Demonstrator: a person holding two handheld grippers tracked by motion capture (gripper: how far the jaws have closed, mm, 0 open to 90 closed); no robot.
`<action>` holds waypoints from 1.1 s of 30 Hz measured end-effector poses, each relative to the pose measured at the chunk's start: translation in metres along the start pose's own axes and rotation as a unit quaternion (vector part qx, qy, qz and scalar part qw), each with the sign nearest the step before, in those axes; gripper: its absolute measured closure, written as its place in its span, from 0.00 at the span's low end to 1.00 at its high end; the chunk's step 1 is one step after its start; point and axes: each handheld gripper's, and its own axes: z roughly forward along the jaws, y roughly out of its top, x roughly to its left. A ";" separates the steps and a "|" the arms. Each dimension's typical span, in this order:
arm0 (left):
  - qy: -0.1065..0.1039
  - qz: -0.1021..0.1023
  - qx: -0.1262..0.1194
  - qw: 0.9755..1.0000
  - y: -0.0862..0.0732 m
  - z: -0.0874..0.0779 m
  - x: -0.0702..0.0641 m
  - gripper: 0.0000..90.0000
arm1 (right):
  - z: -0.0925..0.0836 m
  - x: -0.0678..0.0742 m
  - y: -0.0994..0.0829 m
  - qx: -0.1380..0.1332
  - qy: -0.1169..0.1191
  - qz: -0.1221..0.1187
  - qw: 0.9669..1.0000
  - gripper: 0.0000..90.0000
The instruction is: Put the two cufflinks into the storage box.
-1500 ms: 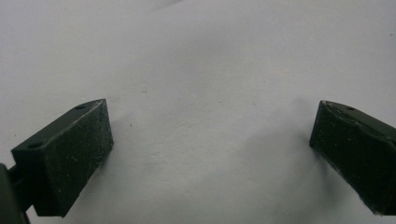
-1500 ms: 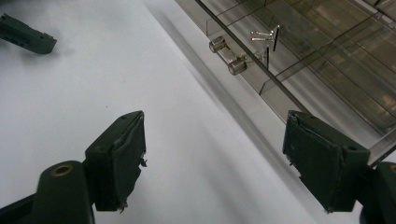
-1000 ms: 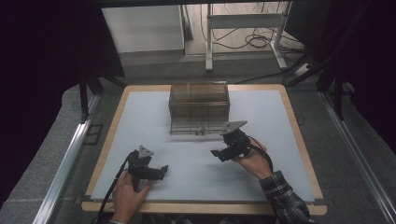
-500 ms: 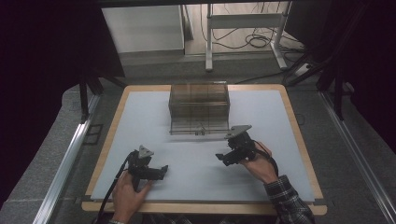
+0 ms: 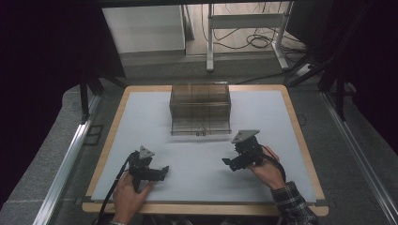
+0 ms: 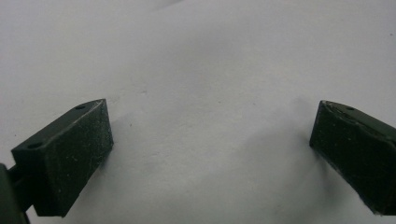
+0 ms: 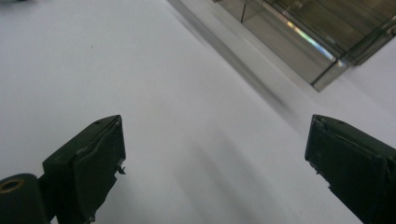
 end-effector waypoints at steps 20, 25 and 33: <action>0.000 0.000 0.000 1.000 0.000 0.000 0.000 0.00 | -0.005 0.001 -0.031 0.004 -0.010 0.011 1.000 0.01; 0.000 0.000 0.000 1.000 0.000 0.000 0.000 0.00 | -0.002 0.002 -0.041 0.009 -0.009 0.017 1.000 0.01; 0.000 0.000 0.000 1.000 0.000 0.000 0.000 0.00 | 0.003 0.001 -0.055 0.006 -0.003 0.030 1.000 0.00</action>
